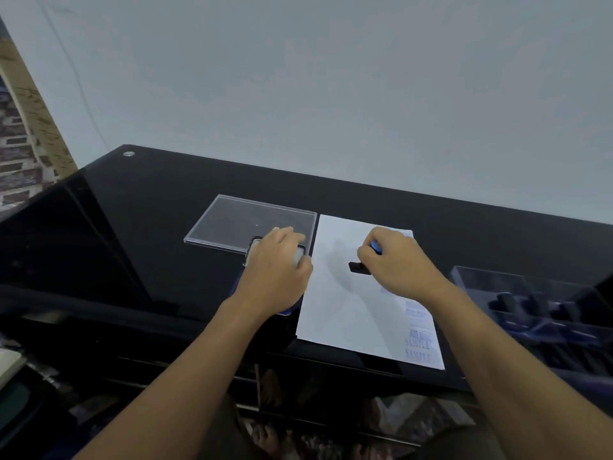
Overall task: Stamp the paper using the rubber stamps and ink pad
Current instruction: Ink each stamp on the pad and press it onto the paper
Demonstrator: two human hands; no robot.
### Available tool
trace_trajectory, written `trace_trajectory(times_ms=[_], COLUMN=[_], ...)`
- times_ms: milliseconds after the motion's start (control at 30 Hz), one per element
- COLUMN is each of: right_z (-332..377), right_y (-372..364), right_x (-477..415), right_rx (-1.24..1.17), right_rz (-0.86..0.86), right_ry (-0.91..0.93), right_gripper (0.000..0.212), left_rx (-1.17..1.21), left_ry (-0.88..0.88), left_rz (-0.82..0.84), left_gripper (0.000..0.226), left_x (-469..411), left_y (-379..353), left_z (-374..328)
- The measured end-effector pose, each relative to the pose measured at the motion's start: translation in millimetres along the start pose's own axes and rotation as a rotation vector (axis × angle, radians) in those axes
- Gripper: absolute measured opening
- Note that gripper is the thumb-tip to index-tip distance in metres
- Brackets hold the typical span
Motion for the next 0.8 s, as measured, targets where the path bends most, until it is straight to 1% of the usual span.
trace_trajectory(times_ms=[67, 167, 333, 433, 600, 800], right_z=[-15, -37, -58, -65, -68, -66], right_y=[6, 13, 19, 16, 4, -11], right_x=[3, 5, 9, 12, 15, 18], right_rx=[0.028, 0.044, 0.033, 0.034, 0.101, 0.134], right_rz=[0.009, 0.007, -0.007, 0.017, 0.088, 0.143], right_ry=[-0.026, -0.069, -0.127, -0.155, -0.132, -0.087], right_gripper=[0.019, 0.021, 0.030, 0.030, 0.026, 0.026], left_rx=[0.001, 0.010, 0.012, -0.005, -0.041, -0.091], left_ry=[-0.039, -0.070, -0.081, -0.081, -0.090, -0.080], left_rz=[0.003, 0.037, 0.101, 0.139, 0.206, 0.235], left_gripper=[0.034, 0.041, 0.043, 0.044, 0.045, 0.046], left_x=[-1, -2, -3, -2, 0, -2], left_y=[-12, -31, -56, -70, -91, -105], left_z=[-9, -20, -36, -41, -43, -38])
Point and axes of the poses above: each hand's wrist, its own x-axis away from the middle knuckle, its own y-axis out of the back of the hand, z = x × y, the point moved 9 cm from there along -x, towards the middle knuckle, and after that the axes turned 7 degrees about x, right-handed, at the moved point
